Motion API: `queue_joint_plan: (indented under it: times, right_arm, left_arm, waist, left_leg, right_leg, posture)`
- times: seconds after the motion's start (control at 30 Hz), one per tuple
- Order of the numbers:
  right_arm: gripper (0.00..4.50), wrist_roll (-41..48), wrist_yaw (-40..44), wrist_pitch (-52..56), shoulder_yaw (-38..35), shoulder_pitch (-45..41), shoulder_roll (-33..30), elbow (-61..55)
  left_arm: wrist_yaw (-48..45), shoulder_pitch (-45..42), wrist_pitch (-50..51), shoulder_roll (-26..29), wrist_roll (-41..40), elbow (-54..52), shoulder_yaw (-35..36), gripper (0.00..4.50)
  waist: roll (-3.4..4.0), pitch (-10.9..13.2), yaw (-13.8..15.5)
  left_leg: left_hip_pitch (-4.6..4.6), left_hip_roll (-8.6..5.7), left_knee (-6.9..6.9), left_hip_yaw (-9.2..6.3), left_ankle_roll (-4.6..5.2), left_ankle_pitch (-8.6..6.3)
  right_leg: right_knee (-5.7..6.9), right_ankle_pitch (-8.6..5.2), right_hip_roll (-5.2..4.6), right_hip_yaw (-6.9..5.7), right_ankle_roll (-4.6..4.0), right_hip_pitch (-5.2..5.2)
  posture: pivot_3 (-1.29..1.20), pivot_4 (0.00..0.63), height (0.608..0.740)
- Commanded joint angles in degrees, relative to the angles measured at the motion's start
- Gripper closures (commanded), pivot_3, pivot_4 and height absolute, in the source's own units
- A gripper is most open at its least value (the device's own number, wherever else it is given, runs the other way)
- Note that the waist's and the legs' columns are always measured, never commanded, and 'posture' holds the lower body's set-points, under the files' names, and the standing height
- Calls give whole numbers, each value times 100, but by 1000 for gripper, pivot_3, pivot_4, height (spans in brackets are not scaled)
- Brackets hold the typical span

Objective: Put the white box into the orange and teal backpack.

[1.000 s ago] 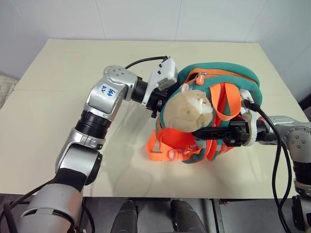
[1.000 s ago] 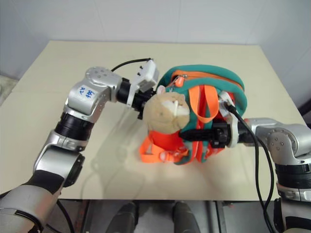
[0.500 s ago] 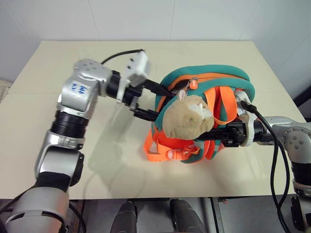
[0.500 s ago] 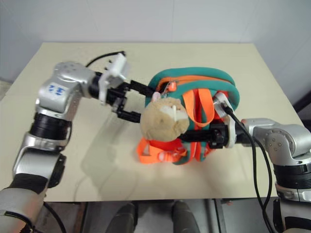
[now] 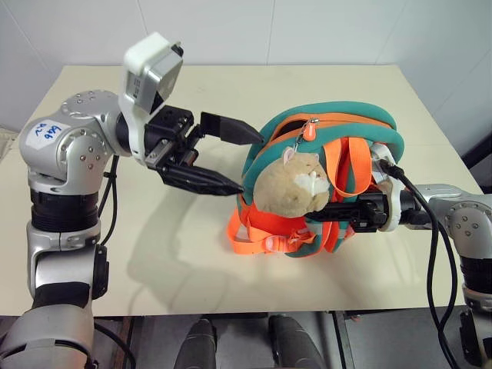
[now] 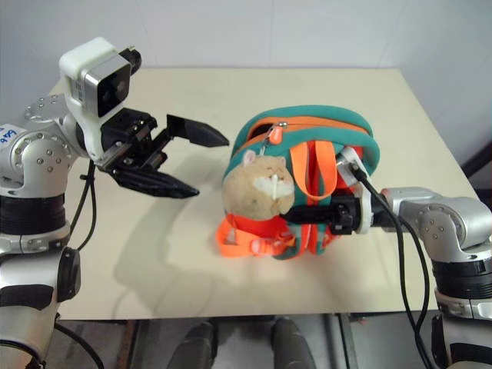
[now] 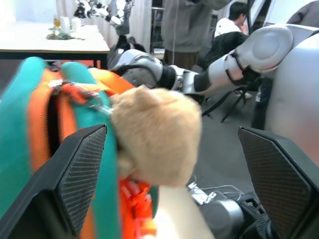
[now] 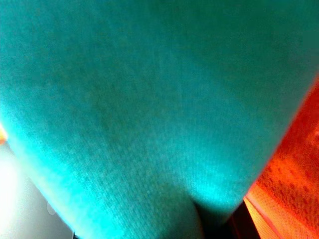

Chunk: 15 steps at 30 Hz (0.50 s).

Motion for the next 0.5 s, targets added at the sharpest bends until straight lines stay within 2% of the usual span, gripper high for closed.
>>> queue_joint_plan:
  times: [0.03,0.27,0.43,0.5]
  right_arm:
    - [4500,-6,43,-42,24,-44,28,-7]
    - [4500,-41,4,-73,91,-119,164,6]
    - [4500,-28,-3,-71,84,-122,157,-1]
    - [4500,-21,-21,-63,72,-115,154,-10]
  left_arm:
    - [305,52,72,-93,-213,-311,-10,21]
    - [795,138,-1047,-475,851,-256,-842,21]
    - [966,103,-1462,-569,1190,-311,-1087,21]
    - [1091,119,-1429,-687,1065,-319,-974,412]
  waist:
    - [0,0,7]
    - [0,0,3]
    - [0,0,26]
    - [0,0,41]
  left_leg:
    - [0,0,1,-1,0,0]
    - [1,-2,8,1,0,0]
    - [2,-2,7,1,0,0]
    - [1,-3,10,1,0,0]
  right_leg:
    - [1,0,0,0,0,0]
    - [-3,3,0,1,0,6]
    - [-5,3,0,1,0,7]
    - [-7,4,-1,1,2,9]
  posture:
    - [0,150,740]
    - [0,150,740]
    - [0,150,740]
    - [0,150,740]
